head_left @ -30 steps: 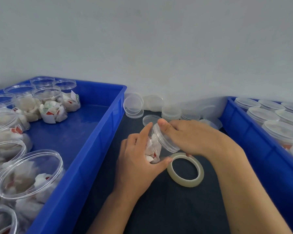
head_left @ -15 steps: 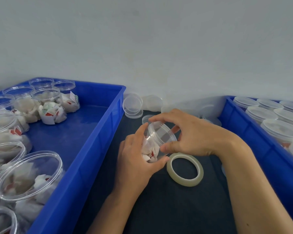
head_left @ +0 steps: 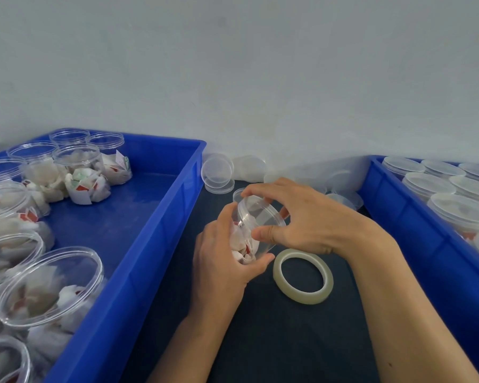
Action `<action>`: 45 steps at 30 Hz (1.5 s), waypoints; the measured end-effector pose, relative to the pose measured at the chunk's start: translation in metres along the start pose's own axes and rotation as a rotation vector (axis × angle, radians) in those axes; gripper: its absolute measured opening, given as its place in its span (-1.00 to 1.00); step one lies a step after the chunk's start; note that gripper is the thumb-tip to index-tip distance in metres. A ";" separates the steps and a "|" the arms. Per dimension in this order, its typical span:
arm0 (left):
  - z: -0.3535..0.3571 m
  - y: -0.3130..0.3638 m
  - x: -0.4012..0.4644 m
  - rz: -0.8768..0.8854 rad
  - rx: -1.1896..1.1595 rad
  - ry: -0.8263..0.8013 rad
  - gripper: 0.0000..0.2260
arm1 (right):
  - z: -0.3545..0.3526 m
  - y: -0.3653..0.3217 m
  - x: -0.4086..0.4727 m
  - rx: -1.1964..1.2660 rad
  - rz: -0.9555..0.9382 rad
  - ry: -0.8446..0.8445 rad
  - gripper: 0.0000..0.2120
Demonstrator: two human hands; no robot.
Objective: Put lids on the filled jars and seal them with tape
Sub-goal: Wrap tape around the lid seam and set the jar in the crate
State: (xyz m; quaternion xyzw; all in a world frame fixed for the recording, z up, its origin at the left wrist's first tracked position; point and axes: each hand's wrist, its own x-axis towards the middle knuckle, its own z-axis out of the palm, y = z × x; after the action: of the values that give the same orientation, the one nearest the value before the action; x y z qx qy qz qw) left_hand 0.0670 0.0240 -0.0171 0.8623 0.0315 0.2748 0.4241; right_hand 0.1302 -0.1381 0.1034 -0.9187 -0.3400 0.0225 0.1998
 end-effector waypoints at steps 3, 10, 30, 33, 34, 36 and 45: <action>0.000 -0.002 0.001 -0.009 -0.002 0.004 -0.12 | -0.002 0.000 0.000 0.031 0.004 -0.014 -0.44; 0.002 -0.006 -0.001 -0.096 -0.146 -0.035 -0.11 | -0.002 0.002 -0.002 0.002 0.112 0.036 -0.40; -0.002 0.003 -0.001 -0.160 -0.151 0.074 -0.03 | 0.013 0.045 -0.003 -0.202 0.280 -0.167 -0.83; -0.007 0.009 0.001 -0.133 -0.186 0.165 -0.14 | -0.007 0.043 -0.012 -0.122 0.234 -0.033 -0.80; -0.009 0.010 0.001 -0.116 -0.195 0.183 -0.22 | -0.011 0.042 -0.014 -0.091 0.217 0.005 -0.79; -0.010 0.013 0.001 -0.105 -0.218 0.197 -0.31 | -0.017 0.037 -0.016 -0.027 0.173 0.070 -0.78; -0.011 0.036 -0.012 0.255 -0.042 0.393 -0.55 | -0.011 0.016 -0.008 0.041 0.046 0.170 -0.74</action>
State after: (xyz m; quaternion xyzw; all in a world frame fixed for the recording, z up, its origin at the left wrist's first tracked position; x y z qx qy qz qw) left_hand 0.0451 0.0055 0.0097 0.7801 -0.0014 0.4895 0.3896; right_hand 0.1363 -0.1579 0.1062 -0.9206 -0.3001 -0.0439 0.2460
